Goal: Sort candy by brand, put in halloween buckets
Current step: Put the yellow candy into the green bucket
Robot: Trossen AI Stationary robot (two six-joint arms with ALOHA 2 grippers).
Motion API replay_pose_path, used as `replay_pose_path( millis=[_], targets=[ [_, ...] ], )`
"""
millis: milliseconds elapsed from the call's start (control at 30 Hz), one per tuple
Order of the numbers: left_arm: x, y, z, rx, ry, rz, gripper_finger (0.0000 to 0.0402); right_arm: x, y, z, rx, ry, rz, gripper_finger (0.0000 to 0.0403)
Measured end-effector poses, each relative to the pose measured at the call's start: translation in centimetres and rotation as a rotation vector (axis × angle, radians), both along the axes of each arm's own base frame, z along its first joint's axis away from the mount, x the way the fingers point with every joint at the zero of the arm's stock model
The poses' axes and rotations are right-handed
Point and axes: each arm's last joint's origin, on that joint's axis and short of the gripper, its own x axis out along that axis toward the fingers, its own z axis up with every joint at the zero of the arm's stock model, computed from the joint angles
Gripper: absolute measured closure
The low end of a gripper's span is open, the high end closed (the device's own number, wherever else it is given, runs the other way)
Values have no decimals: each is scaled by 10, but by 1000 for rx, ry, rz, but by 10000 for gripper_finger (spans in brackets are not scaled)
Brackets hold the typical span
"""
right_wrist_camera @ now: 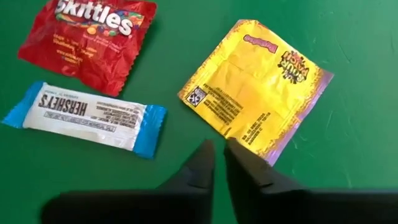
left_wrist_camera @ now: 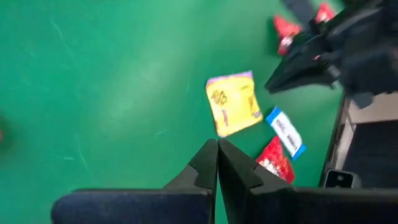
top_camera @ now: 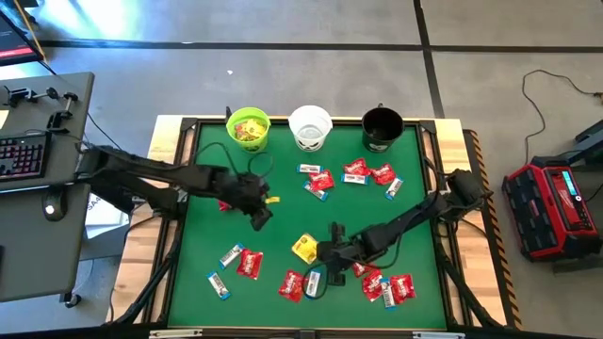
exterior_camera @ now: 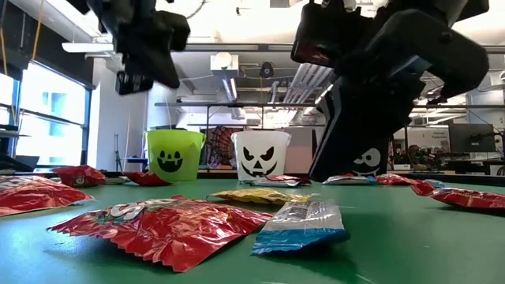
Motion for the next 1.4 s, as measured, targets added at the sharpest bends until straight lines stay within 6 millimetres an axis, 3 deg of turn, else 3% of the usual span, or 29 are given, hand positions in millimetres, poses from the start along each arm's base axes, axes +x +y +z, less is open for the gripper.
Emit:
replay_pose_path(
  millis=[300,633,967,1400],
  targets=[
    [27,-4,-40,-115,103,16,394,3,-4,1,-9,-13,37,398],
    [56,-6,-72,-246,72,16,327,8,-4,-11,-3,6,89,402],
    [68,-8,-101,-302,118,57,270,15,-10,-22,13,6,50,403],
    [74,-9,-121,-334,152,73,256,24,-25,-24,13,-14,6,403]
  ],
)
